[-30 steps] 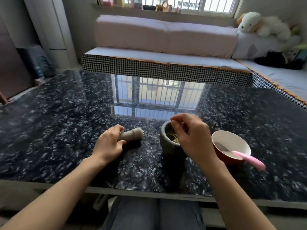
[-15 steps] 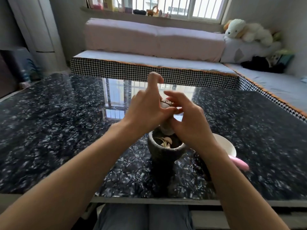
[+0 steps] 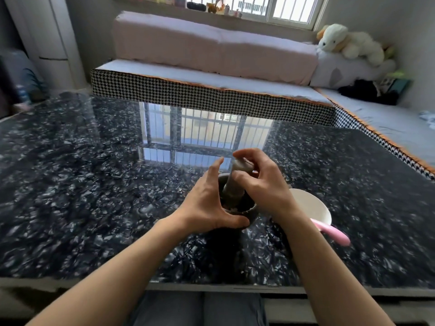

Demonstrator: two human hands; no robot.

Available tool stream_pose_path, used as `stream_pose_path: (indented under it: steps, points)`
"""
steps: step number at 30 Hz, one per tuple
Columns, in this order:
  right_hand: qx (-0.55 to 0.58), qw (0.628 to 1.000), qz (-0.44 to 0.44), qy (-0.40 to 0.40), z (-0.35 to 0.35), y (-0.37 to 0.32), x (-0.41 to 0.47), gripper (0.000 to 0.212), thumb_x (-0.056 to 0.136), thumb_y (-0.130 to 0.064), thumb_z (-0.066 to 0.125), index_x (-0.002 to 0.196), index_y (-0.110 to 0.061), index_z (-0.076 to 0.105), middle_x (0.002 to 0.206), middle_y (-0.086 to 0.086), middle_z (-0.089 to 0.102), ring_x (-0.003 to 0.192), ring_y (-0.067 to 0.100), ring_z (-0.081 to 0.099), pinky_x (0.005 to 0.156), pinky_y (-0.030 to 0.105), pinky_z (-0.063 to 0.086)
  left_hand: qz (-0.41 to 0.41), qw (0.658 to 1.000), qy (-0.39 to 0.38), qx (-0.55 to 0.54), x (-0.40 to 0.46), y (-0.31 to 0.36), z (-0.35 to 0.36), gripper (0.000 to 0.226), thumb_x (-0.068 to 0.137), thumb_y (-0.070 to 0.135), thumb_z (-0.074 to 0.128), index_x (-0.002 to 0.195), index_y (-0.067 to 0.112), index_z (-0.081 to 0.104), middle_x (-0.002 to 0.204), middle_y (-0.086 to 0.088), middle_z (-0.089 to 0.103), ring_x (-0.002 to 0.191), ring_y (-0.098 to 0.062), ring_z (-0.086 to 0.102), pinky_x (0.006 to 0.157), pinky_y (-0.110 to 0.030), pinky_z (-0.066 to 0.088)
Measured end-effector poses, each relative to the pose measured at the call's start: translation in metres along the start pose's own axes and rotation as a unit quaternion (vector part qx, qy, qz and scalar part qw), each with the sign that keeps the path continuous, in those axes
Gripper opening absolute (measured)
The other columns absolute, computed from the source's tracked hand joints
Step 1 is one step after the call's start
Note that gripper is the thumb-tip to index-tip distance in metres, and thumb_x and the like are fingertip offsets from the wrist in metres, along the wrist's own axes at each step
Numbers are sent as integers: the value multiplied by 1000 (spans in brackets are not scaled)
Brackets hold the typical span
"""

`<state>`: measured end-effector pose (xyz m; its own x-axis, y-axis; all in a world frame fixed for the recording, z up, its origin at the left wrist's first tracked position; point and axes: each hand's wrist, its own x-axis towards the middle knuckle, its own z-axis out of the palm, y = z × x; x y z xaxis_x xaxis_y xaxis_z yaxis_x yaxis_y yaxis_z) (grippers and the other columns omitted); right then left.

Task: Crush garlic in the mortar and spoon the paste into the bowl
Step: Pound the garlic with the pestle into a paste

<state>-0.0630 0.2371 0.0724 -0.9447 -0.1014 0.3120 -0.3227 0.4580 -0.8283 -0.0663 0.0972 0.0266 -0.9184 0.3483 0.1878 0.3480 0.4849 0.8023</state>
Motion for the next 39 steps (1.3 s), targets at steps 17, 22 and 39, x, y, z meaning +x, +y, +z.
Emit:
stream_pose_path:
  steps: [17, 22, 39]
  points:
    - [349, 917, 71, 180, 7, -53, 10, 37, 90, -33, 52, 61, -11, 60, 38, -10, 42, 37, 9, 35, 41, 23, 35, -6, 1000, -1, -4, -26, -2, -6, 134, 49, 46, 85, 142, 38, -11, 144, 4, 27, 132, -9, 23, 110, -30, 21]
    - [67, 992, -90, 54, 13, -44, -1, 23, 86, -31, 56, 76, -12, 65, 67, 10, 62, 57, 13, 56, 59, 33, 51, -13, 999, 34, 1, -27, 2, -3, 120, 44, 63, 74, 143, 31, 14, 143, 10, 32, 132, -8, 27, 111, -33, 25]
    - [-320, 941, -100, 49, 32, -23, -14, 24, 79, -42, 61, 83, -22, 48, 77, -8, 54, 68, 15, 47, 62, 28, 33, 46, 997, 50, -48, -23, 2, 0, 68, 51, 45, 79, 109, 30, 49, 103, 9, 57, 100, -11, 55, 84, -40, 48]
